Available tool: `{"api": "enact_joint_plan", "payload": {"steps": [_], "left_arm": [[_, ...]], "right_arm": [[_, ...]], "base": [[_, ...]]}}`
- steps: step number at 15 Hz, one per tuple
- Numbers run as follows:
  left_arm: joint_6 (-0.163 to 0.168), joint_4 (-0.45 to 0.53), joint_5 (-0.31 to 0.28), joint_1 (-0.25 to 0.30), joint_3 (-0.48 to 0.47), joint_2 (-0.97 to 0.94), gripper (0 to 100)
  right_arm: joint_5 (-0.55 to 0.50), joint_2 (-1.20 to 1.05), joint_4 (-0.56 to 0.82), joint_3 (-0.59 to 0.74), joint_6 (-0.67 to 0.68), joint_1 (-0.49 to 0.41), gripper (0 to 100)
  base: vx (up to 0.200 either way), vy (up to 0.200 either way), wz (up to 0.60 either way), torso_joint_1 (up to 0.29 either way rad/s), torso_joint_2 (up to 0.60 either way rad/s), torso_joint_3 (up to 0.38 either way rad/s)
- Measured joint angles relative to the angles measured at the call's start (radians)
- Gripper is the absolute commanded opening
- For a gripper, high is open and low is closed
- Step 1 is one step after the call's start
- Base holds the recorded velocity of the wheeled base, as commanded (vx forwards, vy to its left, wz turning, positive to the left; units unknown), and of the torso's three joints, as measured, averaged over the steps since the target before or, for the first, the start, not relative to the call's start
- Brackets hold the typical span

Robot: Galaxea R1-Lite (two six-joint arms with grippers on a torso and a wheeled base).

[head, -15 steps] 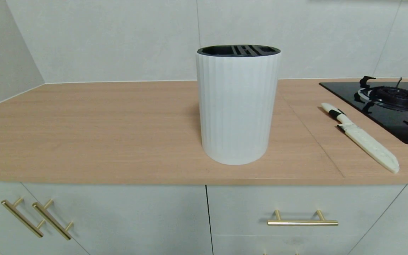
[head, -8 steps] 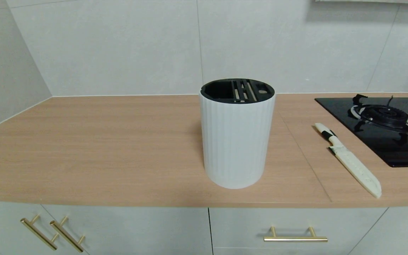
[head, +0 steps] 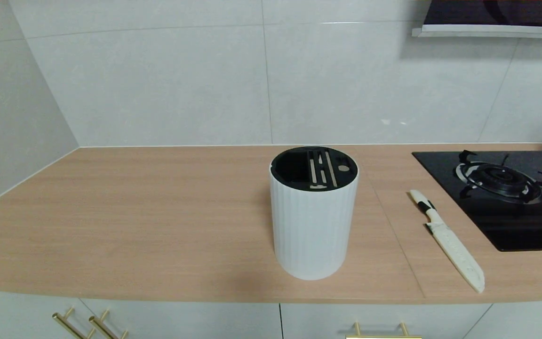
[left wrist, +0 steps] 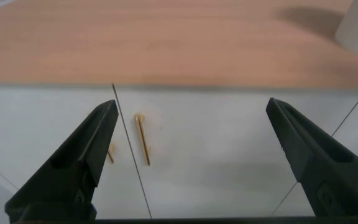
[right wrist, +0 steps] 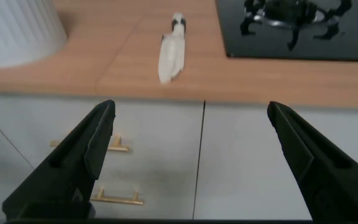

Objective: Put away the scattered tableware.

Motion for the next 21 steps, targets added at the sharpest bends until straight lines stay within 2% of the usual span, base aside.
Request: {"api": "enact_joint_plan", "payload": {"steps": [12,21], "left_arm": [[0.0,0.0,0.0,0.0,0.0,0.0,100],[0.0,0.0,0.0,0.0,0.0,0.0,100]], "right_arm": [[0.0,0.0,0.0,0.0,0.001,0.0,100],[0.003,0.0,0.0,0.0,-0.009,0.0,100]], "base": [[0.0,0.0,0.0,0.254,-0.55,-0.294],[0.0,0.0,0.0,0.022,-0.05,-0.021]]}}
